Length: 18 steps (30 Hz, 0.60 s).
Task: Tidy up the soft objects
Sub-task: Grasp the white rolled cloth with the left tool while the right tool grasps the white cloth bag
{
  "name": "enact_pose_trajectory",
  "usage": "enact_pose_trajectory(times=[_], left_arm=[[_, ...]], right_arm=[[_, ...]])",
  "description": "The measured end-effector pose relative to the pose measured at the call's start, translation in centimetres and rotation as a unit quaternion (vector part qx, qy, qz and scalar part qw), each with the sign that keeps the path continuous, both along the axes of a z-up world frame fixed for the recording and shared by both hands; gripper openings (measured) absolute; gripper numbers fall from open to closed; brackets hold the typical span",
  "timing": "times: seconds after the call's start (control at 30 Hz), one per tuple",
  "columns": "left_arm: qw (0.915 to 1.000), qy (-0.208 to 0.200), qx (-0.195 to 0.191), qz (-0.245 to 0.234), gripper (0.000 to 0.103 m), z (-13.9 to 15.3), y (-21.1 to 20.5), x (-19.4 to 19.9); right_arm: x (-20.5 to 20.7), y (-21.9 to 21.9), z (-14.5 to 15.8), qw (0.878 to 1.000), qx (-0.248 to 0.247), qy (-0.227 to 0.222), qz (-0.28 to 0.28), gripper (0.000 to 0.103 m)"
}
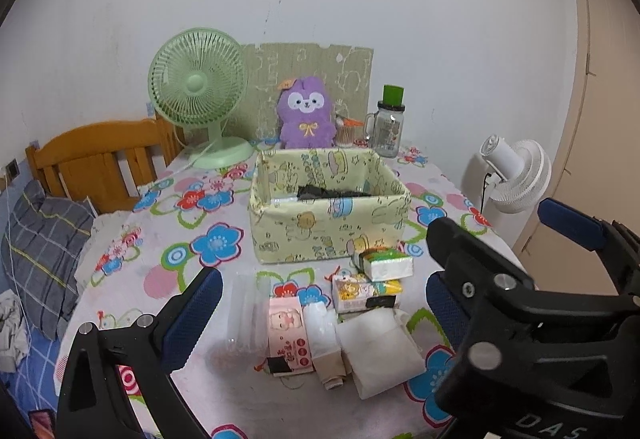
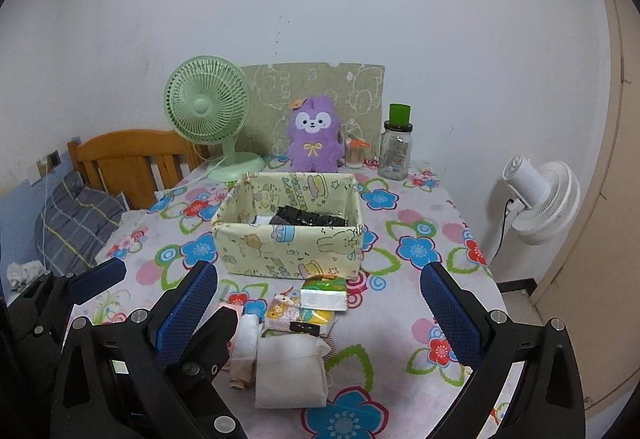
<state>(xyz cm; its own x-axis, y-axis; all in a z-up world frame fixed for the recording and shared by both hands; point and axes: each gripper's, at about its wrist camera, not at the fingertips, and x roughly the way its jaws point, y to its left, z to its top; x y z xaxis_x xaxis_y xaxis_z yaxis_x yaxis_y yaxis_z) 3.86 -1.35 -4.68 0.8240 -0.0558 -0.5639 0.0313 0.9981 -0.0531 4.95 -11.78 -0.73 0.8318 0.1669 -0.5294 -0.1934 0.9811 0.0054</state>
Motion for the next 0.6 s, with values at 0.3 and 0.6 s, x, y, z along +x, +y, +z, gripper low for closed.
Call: enact_pose_trajectory(times=[0.3, 0.6], left_arm=[[0.9996, 0.017, -0.011, 0.018, 0.103, -3.1, 1.0, 1.0], [0.9987, 0.044, -0.010, 0.024, 0.102, -6.4, 1.4, 1.9]], right_arm=[[0.8, 0.2, -3.0, 1.000, 0.002, 0.013, 0.003, 0.102], [1.8, 0.6, -6.3, 0.999, -0.010, 0.032, 0.004, 0.102]])
